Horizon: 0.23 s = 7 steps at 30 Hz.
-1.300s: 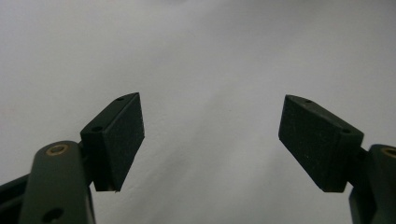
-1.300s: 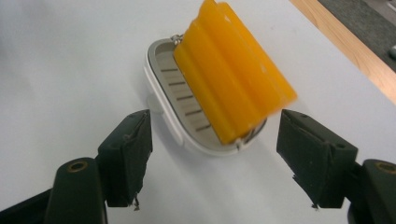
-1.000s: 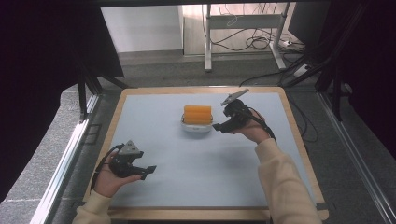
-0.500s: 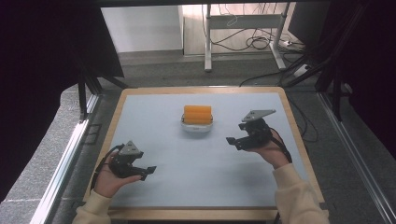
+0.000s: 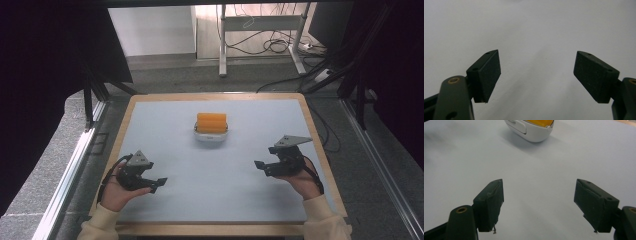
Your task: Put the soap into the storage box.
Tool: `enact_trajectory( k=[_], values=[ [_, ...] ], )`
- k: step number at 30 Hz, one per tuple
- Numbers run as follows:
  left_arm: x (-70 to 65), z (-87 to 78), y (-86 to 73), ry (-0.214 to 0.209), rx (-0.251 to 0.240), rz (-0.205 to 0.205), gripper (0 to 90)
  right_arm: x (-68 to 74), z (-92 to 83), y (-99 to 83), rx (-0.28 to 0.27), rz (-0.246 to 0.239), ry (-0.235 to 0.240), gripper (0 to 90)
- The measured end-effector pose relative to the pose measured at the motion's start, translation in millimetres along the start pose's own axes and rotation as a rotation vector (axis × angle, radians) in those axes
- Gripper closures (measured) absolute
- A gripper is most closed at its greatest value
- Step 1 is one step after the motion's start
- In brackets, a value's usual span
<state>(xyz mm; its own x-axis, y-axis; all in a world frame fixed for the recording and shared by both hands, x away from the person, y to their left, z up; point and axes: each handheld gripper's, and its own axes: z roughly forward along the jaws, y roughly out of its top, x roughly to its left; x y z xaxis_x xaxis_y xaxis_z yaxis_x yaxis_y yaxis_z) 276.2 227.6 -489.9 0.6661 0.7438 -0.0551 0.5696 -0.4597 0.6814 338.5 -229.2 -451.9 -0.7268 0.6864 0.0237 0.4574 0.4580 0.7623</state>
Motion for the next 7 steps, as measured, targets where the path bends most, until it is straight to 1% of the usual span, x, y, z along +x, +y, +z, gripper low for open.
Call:
enact_trajectory(
  k=[3, 6, 7],
  values=[
    [1.3, -1.7, 0.3, 0.003, -0.005, 0.001, 21.6, 4.6, -0.2, 0.3, -0.005, -0.012, 0.004, 22.5],
    [1.6, -3.2, 0.7, 0.004, -0.007, 0.001, 21.6, 5.6, 1.0, -0.8, -0.014, -0.017, -0.019, 22.0],
    [1.6, -3.2, 0.7, 0.004, -0.007, 0.001, 21.6, 5.6, 1.0, -0.8, -0.014, -0.017, -0.019, 22.0]
  ],
)
